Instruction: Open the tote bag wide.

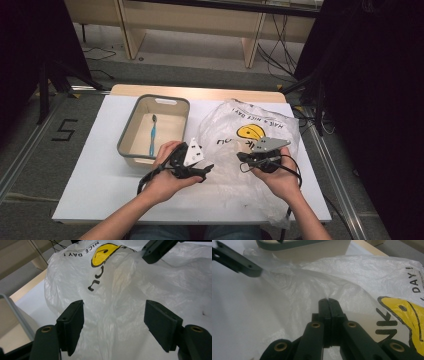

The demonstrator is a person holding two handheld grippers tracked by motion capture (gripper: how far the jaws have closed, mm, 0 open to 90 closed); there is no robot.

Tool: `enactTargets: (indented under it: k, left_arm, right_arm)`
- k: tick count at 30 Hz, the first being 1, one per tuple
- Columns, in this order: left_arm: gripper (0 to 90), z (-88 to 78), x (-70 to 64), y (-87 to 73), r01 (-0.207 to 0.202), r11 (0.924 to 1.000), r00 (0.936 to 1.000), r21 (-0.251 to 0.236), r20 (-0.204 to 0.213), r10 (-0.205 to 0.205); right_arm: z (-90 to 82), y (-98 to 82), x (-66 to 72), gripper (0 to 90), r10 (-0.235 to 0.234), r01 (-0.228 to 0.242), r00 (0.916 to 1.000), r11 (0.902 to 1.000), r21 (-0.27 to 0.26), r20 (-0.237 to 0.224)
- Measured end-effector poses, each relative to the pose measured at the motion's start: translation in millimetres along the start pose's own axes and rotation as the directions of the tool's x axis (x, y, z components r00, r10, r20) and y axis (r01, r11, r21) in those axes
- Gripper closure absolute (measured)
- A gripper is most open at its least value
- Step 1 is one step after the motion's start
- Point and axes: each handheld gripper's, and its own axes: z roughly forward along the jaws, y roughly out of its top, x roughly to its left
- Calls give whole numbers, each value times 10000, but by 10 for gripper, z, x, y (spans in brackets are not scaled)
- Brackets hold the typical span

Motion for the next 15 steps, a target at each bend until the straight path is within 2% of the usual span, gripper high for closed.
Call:
enactTargets:
  k: [7,11,15]
  left_arm:
    - [342,293,12,115,-421,9966,9991,710,133,412]
    - [378,405,-9,145,-736,9930,9972,927,175,722]
    - [488,484,-16,186,-1031,9908,9946,876,223,1015]
  right_arm:
    - [-19,39,1,900,-23,23,10000,10000,-39,12]
    - [-34,60,-5,900,-38,38,10000,9999,-95,9]
    - [-30,73,5,900,-51,51,10000,9999,-130,-14]
